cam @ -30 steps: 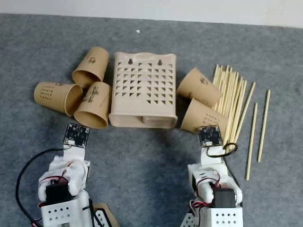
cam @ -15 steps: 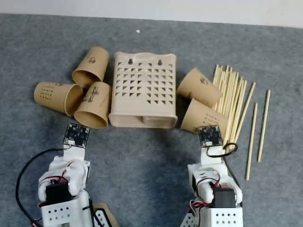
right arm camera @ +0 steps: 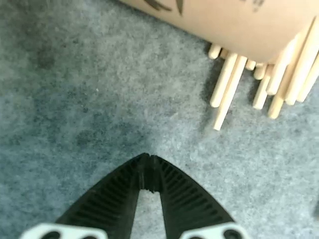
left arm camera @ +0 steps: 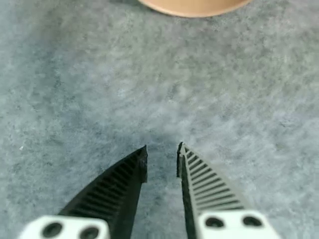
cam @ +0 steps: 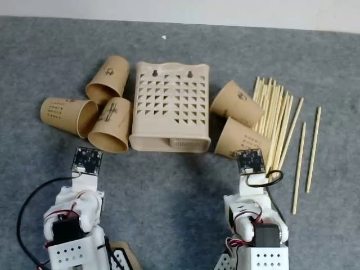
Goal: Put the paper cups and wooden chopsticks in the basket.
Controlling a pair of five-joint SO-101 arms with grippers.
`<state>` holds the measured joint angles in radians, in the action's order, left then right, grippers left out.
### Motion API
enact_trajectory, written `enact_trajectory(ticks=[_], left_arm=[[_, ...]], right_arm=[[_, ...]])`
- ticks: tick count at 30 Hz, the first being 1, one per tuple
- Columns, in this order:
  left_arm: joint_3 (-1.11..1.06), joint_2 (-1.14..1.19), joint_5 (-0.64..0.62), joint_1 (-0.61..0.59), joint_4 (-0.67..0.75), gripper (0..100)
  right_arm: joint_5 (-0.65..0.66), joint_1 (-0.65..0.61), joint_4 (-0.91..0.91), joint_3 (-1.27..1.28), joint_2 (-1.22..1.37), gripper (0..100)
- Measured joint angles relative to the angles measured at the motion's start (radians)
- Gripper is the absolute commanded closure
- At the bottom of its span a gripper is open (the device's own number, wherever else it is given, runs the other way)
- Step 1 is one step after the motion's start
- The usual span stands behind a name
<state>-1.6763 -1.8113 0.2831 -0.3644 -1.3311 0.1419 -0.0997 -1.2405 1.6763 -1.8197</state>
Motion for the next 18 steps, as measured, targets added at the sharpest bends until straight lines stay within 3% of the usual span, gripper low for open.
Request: enact_trajectory(ticks=[9, 15, 18], left_arm=[[0.000, -0.002, 0.003, -0.196, 0.232, 86], [0.020, -0.002, 0.003, -0.276, 0.350, 86], [0.087, 0.000, 0.003, -0.278, 0.354, 86]], right_arm=[[0.428, 0.000, 0.048, -0.002, 0.000, 99.0], [0.425, 0.066, 0.140, -0.002, 0.000, 97.9], [0.391, 0.087, 0.170, -0.014, 0.000, 89.4]])
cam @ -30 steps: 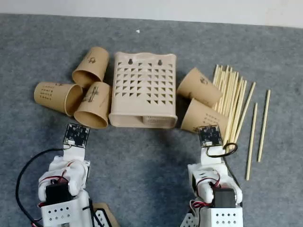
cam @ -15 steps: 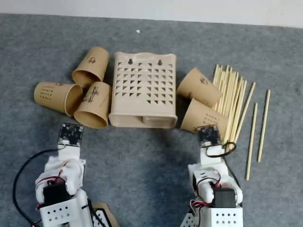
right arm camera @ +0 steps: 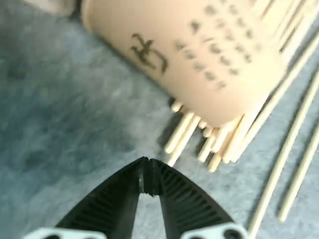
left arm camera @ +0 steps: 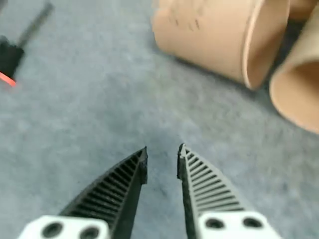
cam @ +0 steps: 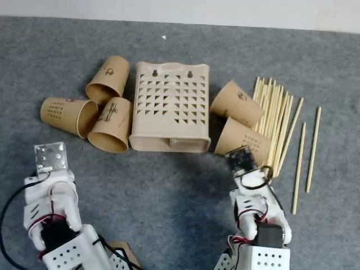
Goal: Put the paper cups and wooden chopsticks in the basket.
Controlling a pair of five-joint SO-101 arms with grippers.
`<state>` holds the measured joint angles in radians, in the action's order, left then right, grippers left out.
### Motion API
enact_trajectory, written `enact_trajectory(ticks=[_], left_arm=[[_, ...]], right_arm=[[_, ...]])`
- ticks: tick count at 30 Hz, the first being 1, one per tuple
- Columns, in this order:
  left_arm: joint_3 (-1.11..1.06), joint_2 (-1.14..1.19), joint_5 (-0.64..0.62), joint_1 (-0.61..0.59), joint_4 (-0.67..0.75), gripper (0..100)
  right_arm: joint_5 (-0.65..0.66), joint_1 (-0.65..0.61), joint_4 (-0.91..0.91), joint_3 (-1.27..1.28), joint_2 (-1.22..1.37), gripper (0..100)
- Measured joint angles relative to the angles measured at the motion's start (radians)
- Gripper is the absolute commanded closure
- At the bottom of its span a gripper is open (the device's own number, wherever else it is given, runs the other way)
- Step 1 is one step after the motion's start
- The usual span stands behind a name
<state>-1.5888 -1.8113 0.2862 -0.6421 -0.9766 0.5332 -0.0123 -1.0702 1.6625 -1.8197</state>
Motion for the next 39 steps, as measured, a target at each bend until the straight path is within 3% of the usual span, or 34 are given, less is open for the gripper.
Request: enact_trajectory(ticks=[4, 10, 14, 22, 27, 33, 39], left_arm=[[0.147, 0.000, 0.000, -0.002, 0.000, 81], [0.439, 0.106, 0.029, -0.002, -0.081, 78], [0.641, 0.356, 0.041, 0.031, -0.130, 78], [1.054, 1.031, -0.005, 0.239, -0.359, 77], [1.137, 1.237, -0.044, 0.288, -0.399, 77], [1.140, 1.264, -0.048, 0.293, -0.396, 77], [1.140, 1.264, -0.048, 0.295, -0.396, 77]], right_arm=[[-0.072, 0.006, 0.002, -0.071, 0.000, 77.9], [-0.138, 0.009, 0.002, -0.275, 0.034, 77.9], [-0.175, 0.009, 0.015, -0.476, 0.226, 77.9], [-0.238, 0.008, 0.002, -0.939, 0.914, 77.9], [-0.247, 0.009, -0.026, -1.073, 1.234, 77.9], [-0.227, 0.029, -0.026, -1.079, 1.438, 77.9], [-0.178, 0.138, 0.026, -1.085, 1.571, 77.9]])
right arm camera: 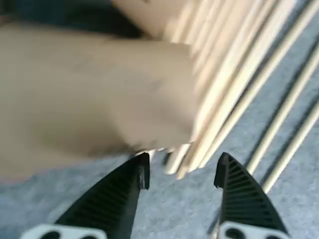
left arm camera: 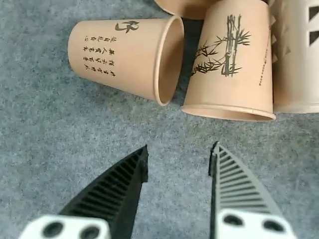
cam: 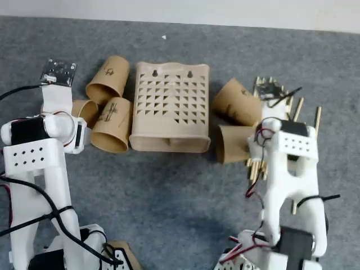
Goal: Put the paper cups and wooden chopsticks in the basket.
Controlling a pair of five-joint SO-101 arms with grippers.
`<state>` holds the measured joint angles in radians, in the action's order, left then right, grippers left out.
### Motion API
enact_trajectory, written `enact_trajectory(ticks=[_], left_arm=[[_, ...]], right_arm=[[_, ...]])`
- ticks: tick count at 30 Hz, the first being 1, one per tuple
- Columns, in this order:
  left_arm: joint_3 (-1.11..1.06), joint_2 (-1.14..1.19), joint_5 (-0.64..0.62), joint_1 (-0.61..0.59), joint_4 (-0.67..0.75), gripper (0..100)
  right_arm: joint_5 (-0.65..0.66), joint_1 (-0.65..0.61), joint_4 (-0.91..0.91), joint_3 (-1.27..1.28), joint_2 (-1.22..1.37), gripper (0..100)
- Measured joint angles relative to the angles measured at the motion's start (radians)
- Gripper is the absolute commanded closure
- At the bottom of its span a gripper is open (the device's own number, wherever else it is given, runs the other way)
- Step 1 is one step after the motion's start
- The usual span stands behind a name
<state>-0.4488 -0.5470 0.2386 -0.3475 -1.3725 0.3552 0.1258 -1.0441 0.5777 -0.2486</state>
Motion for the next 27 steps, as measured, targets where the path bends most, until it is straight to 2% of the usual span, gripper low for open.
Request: enact_trajectory(ticks=[9, 13, 16, 22, 27], left_arm=[[0.000, 0.000, 0.000, 0.000, 0.000, 77], [0.000, 0.000, 0.000, 0.015, 0.000, 77], [0.000, 0.000, 0.000, 0.041, 0.000, 77], [0.000, 0.000, 0.000, 0.052, 0.000, 77], [0.000, 0.000, 0.000, 0.052, 0.020, 77]], right_arm=[[0.080, 0.204, 0.075, -0.002, 0.098, 77.9], [0.081, 0.213, 0.041, -0.014, 0.100, 77.9], [0.060, 0.149, -0.046, -0.052, 0.077, 77.9], [-0.034, -0.115, -0.247, -0.166, -0.149, 77.9], [-0.095, -0.296, -0.258, -0.183, -0.293, 77.9]])
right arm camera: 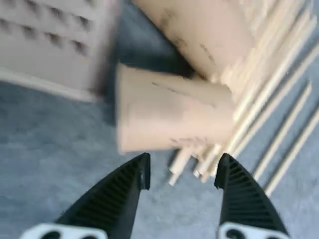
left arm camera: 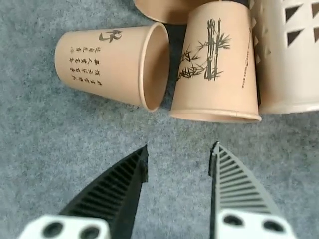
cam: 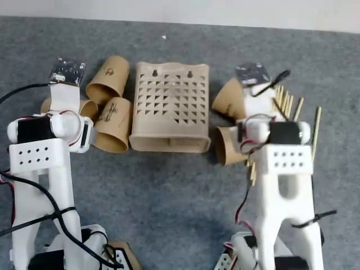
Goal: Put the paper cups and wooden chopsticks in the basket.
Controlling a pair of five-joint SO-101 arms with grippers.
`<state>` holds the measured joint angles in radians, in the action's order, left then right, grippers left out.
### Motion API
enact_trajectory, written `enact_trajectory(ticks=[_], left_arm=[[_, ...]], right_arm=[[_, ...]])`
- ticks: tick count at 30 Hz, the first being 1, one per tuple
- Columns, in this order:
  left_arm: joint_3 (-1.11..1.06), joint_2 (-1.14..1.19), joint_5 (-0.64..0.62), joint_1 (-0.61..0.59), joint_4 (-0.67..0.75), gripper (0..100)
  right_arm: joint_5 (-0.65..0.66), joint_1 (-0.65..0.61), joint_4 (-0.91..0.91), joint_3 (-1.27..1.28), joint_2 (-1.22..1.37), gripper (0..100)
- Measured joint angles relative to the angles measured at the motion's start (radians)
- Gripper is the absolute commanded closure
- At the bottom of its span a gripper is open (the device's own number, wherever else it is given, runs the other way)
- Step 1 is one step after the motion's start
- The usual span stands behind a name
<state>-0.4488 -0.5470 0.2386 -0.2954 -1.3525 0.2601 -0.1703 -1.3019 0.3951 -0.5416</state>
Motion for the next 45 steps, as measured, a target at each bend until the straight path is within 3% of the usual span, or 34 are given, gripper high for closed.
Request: enact_trajectory(ticks=[8, 14, 18, 25, 30, 39, 45], left_arm=[[0.086, 0.005, -0.005, 0.046, 0.098, 77], [0.126, 0.008, -0.003, 0.295, 0.118, 77], [0.061, 0.026, -0.003, 0.416, 0.210, 77], [0.034, 0.293, -0.003, 0.443, 0.407, 77], [0.048, 0.454, -0.008, 0.451, 0.434, 77], [-0.135, 0.359, 0.081, 0.456, 0.446, 77], [-0.201, 0.302, 0.135, 0.459, 0.344, 78]], right_arm=[[-0.015, -0.054, 0.089, 0.190, -0.034, 77.9], [-0.086, 0.009, 0.130, 0.315, -0.034, 77.9], [-0.100, 0.049, 0.186, 0.387, -0.034, 77.9], [-0.103, 0.052, 0.226, 0.439, -0.035, 77.9], [-0.103, 0.054, 0.226, 0.439, -0.037, 77.9], [-0.103, 0.054, 0.226, 0.439, -0.037, 77.9], [-0.103, 0.054, 0.226, 0.439, -0.037, 77.9]])
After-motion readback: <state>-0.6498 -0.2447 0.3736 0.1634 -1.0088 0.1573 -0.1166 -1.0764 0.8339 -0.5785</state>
